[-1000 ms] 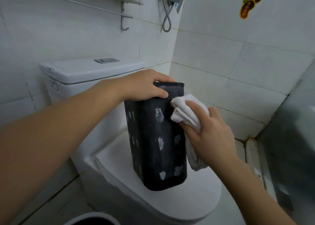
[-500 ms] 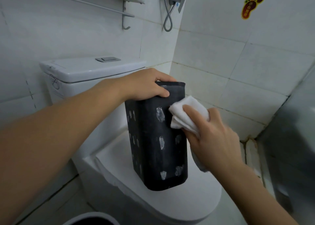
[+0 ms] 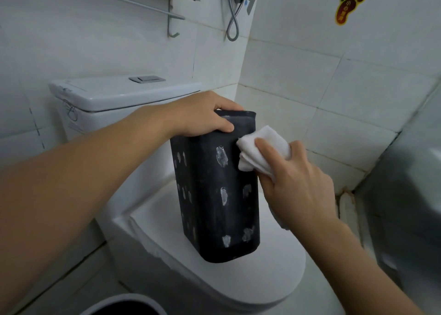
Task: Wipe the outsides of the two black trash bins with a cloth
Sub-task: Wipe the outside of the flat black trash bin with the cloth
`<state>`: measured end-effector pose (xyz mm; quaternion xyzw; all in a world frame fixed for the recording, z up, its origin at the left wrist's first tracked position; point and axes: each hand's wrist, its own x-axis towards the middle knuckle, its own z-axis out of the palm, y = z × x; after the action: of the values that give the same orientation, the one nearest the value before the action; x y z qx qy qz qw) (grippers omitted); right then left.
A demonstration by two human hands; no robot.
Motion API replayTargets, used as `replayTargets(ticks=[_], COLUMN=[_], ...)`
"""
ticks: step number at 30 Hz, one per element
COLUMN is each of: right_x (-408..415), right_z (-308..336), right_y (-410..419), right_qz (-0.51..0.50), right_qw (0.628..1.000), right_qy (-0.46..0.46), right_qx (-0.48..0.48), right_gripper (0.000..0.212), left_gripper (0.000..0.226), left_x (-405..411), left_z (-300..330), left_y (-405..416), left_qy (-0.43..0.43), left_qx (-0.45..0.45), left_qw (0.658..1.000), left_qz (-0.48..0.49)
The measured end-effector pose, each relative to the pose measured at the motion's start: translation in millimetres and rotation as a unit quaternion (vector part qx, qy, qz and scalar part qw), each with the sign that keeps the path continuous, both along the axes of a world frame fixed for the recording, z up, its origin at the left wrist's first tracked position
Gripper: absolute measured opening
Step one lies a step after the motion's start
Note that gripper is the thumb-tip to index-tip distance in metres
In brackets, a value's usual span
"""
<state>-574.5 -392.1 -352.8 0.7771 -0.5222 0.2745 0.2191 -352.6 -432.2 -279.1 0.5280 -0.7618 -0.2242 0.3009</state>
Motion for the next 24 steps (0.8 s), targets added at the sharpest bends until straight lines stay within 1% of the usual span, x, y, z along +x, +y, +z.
replayTargets(ticks=[2,5,12,15,20,24], right_x=[-4,-8,11,11,-3,-2], right_z=[-7,-10,17,11,-9,3], right_y=[11,12,-18,-9,16,7], right_qz=[0.001,-0.006,-0.037,-0.031,-0.016,-0.035], right_qw=[1.000,1.000,0.999,0.999,0.999,0.999], right_qy=[0.016,0.012,-0.016,-0.005,0.034,0.031], right_qx=[0.008,0.008,-0.001,-0.003,0.028,0.006], right_gripper=[0.047,0.046,0.039,0.042,0.044,0.039], left_gripper=[0.044,0.044,0.045,0.044,0.045,0.046], left_x=[0,-3,1,3,-2,-8], left_z=[0,1,-1,-1,0,2], left_y=[0,-1,0,-1,1,2], left_qy=[0.005,0.002,-0.006,-0.003,0.004,-0.012], left_qx=[0.006,0.008,-0.004,-0.003,0.006,-0.001], left_qw=[1.000,1.000,1.000,1.000,1.000,1.000], left_qz=[-0.003,-0.010,-0.001,0.010,0.001,-0.005])
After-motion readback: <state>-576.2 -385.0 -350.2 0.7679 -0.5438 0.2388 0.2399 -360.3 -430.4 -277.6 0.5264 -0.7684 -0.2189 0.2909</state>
